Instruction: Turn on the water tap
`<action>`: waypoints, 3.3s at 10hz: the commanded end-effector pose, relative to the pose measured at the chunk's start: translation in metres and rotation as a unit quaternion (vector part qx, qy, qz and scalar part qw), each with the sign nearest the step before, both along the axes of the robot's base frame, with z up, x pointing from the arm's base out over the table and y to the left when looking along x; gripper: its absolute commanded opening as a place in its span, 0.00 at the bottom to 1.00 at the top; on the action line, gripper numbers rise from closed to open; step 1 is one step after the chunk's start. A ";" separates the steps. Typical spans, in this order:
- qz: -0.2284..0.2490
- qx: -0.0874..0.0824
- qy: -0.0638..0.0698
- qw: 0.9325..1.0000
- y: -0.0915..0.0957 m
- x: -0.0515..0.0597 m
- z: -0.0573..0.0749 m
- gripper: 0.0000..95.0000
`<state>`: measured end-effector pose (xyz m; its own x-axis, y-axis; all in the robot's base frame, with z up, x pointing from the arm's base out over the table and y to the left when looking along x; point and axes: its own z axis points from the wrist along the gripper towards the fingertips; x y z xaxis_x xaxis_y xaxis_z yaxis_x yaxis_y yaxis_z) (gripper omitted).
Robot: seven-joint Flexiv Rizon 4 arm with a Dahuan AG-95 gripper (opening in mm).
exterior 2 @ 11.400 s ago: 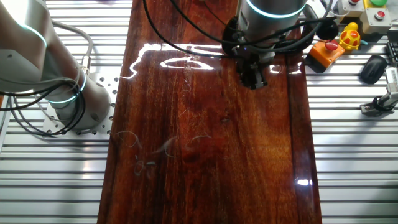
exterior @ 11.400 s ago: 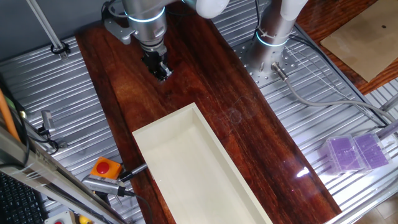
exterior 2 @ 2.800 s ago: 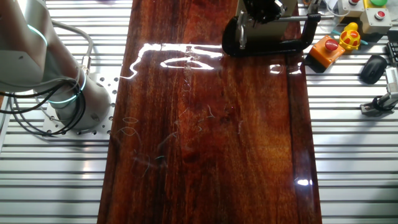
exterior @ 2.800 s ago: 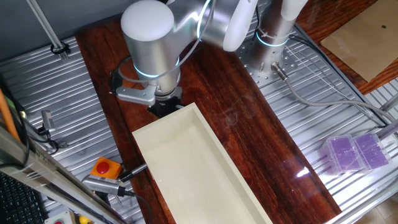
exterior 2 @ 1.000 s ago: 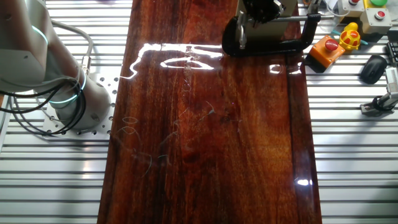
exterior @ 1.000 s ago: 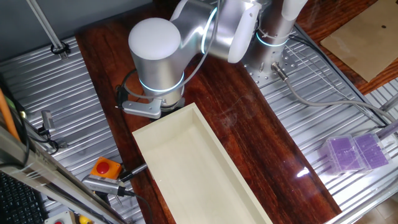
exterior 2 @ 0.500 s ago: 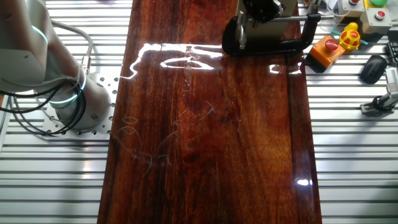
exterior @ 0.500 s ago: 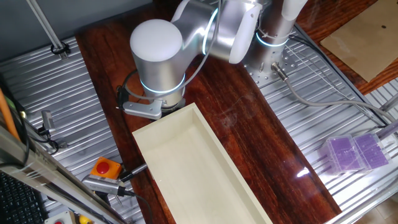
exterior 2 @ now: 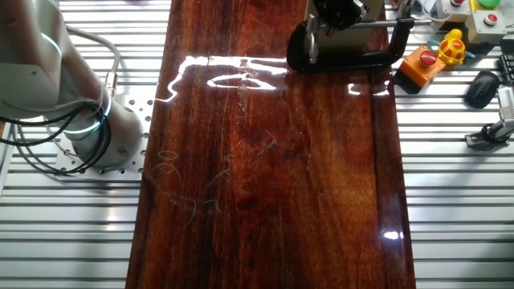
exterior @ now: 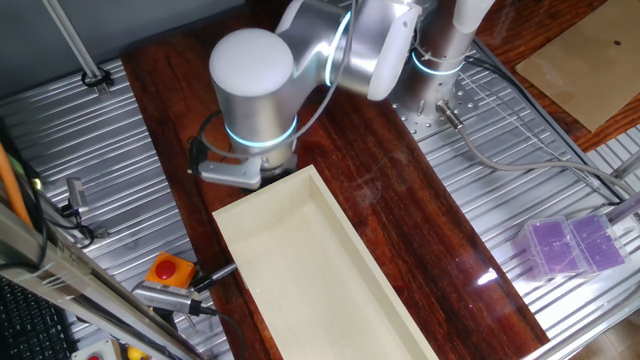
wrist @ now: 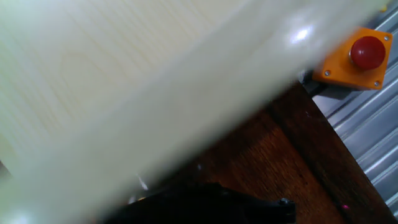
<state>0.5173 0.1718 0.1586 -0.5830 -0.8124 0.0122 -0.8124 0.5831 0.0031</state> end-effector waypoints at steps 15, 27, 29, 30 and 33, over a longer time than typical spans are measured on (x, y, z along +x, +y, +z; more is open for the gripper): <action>-0.138 0.003 0.009 0.990 -0.045 -0.014 0.014 0.00; -0.180 0.017 -0.001 0.984 -0.136 -0.014 -0.006 0.00; -0.215 0.009 -0.001 0.977 -0.136 -0.014 -0.006 0.00; -0.219 0.010 -0.001 0.976 -0.140 -0.013 -0.007 0.00; -0.186 0.012 0.000 0.983 -0.200 -0.012 -0.020 0.00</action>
